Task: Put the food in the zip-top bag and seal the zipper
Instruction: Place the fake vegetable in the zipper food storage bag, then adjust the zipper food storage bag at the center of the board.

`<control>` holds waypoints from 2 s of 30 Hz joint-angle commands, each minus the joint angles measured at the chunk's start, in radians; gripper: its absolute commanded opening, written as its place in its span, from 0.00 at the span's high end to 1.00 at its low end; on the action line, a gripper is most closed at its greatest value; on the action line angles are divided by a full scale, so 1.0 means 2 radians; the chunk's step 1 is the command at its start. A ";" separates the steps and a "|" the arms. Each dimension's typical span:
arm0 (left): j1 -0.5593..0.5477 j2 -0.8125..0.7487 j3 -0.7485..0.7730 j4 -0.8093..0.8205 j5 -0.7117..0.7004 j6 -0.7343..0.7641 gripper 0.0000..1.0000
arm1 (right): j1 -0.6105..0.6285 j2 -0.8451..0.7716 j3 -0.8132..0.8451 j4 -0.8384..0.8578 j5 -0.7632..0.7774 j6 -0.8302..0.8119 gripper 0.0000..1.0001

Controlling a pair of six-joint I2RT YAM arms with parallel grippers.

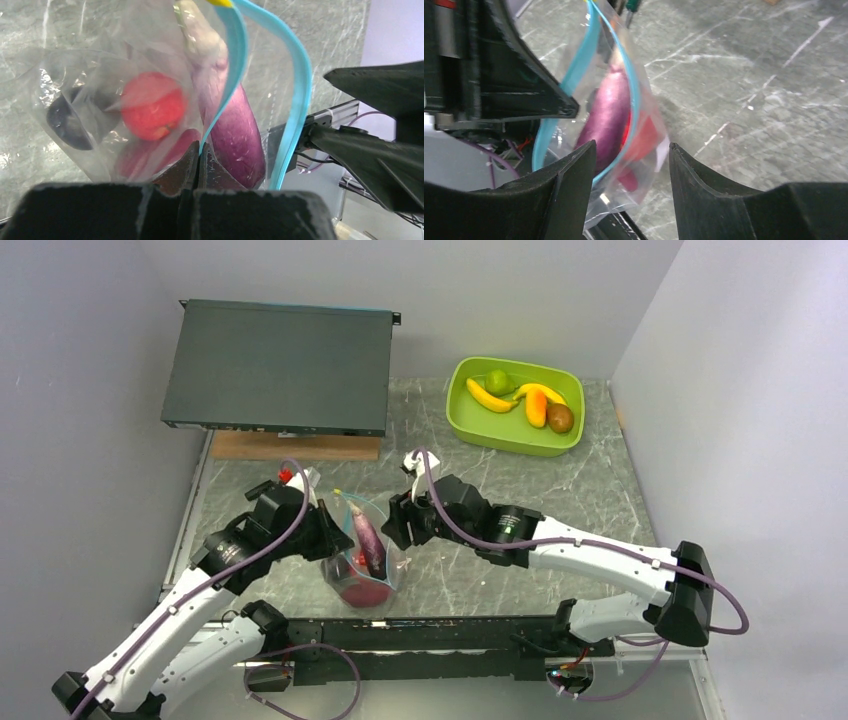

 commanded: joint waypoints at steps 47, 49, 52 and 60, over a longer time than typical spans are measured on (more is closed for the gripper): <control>0.001 -0.077 0.124 -0.049 -0.048 -0.017 1.00 | 0.038 0.075 0.150 0.050 -0.098 -0.006 1.00; 0.001 -0.090 0.090 -0.021 -0.044 -0.023 1.00 | 0.037 0.072 0.136 0.066 -0.091 0.005 1.00; 0.001 -0.083 0.016 0.027 -0.013 -0.040 1.00 | 0.028 0.090 0.113 0.070 -0.085 0.037 1.00; 0.001 -0.029 0.021 0.019 0.002 -0.031 1.00 | 0.022 0.132 0.121 0.031 -0.082 0.054 1.00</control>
